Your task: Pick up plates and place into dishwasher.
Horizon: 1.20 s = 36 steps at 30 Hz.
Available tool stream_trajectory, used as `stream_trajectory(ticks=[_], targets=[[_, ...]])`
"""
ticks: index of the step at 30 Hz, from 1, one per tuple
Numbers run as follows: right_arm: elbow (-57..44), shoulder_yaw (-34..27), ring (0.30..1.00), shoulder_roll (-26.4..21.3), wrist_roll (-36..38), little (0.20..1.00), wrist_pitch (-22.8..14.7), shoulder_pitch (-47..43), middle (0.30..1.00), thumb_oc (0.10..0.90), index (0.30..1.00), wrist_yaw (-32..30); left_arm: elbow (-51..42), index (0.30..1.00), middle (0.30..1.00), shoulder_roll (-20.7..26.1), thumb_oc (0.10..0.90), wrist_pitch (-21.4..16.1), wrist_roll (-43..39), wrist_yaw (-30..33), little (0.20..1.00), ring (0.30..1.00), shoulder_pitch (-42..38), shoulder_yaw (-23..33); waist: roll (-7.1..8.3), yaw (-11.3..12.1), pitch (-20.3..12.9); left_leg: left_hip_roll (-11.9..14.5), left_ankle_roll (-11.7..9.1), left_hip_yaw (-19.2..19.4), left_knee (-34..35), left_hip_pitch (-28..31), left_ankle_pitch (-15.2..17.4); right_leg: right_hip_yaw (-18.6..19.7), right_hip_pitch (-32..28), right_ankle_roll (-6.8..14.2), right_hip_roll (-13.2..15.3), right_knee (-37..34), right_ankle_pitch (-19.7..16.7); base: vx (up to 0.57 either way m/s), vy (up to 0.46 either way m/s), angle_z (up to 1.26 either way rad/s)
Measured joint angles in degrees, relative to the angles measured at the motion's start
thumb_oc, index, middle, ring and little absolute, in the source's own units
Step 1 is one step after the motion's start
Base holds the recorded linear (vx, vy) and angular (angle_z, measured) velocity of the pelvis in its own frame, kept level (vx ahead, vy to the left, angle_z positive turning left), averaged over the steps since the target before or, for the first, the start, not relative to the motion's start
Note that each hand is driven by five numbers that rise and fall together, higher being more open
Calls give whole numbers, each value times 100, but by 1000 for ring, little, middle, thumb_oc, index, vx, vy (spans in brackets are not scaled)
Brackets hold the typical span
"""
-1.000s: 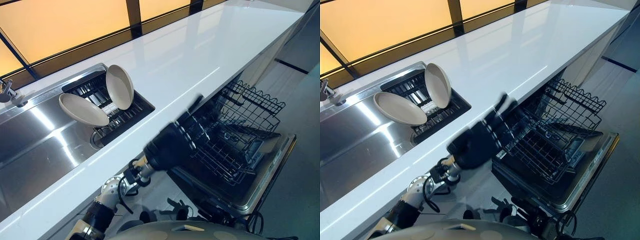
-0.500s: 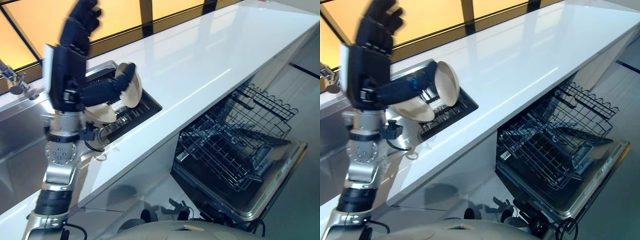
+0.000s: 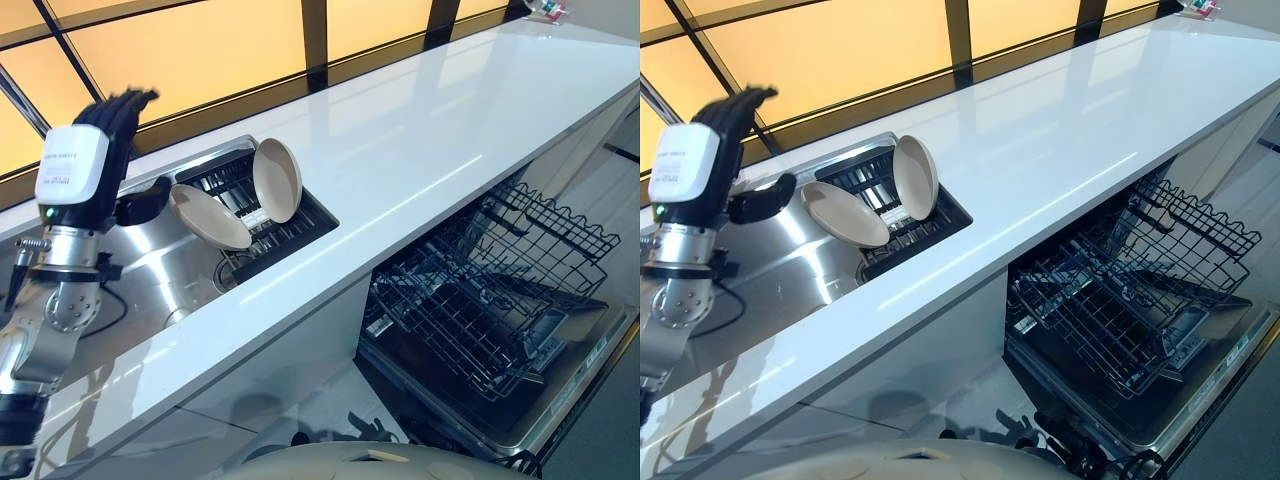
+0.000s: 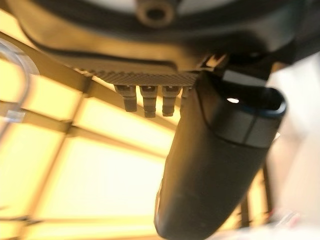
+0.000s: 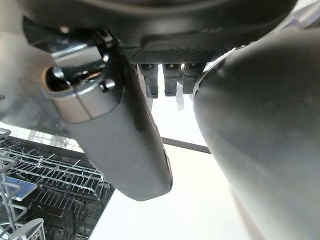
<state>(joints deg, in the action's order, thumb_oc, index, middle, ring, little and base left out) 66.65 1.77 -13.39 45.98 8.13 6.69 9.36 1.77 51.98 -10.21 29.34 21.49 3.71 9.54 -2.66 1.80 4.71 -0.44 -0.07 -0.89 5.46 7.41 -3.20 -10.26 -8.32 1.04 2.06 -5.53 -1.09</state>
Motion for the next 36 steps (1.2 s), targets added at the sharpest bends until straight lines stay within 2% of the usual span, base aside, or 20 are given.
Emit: stream_trajectory(ticks=[5,8,14,19,30,36], targets=[[20,-87,900,-2,-132,900,112,-26,900,800,900,4,262,900,900,304,800,262,293,-660,900,900,81,-40,30,88,-27,-10,20,-8,-1,-15,-17,-11,7,1,9,1,1,0,0,0],[47,-95,900,-38,-227,900,169,-69,900,800,900,57,361,900,900,708,800,258,576,-1014,900,900,73,-98,30,77,-37,-40,36,-23,-2,-14,-28,-13,5,-24,15,1,-17,0,0,0],[73,-96,900,-110,-278,900,233,-77,900,800,900,128,364,900,900,1108,800,187,919,-1601,900,900,-147,-505,7,19,-101,-63,48,-20,-2,-10,-35,-14,0,-20,24,13,-19,0,0,0],[57,-101,900,-113,-287,900,285,-95,900,800,900,128,361,900,900,1169,800,-9,1115,-1718,900,900,-298,-807,-4,-86,-119,-61,46,9,-1,4,-34,16,0,-20,13,23,-19,12,2,-3],[46,-104,900,-114,-289,900,316,-152,900,800,900,136,624,900,900,1230,800,-131,1390,-1736,900,900,-1021,-1504,-3,-275,-121,-61,46,88,-1,11,-33,72,20,-19,12,25,-19,11,5,-2],[62,-107,900,-114,-336,900,320,-207,900,800,900,183,638,900,900,1410,800,-133,1651,-2322,900,900,-1494,-2043,-1,-363,-121,-57,39,224,-1,11,-27,188,68,-23,-12,28,-37,7,8,-9]])
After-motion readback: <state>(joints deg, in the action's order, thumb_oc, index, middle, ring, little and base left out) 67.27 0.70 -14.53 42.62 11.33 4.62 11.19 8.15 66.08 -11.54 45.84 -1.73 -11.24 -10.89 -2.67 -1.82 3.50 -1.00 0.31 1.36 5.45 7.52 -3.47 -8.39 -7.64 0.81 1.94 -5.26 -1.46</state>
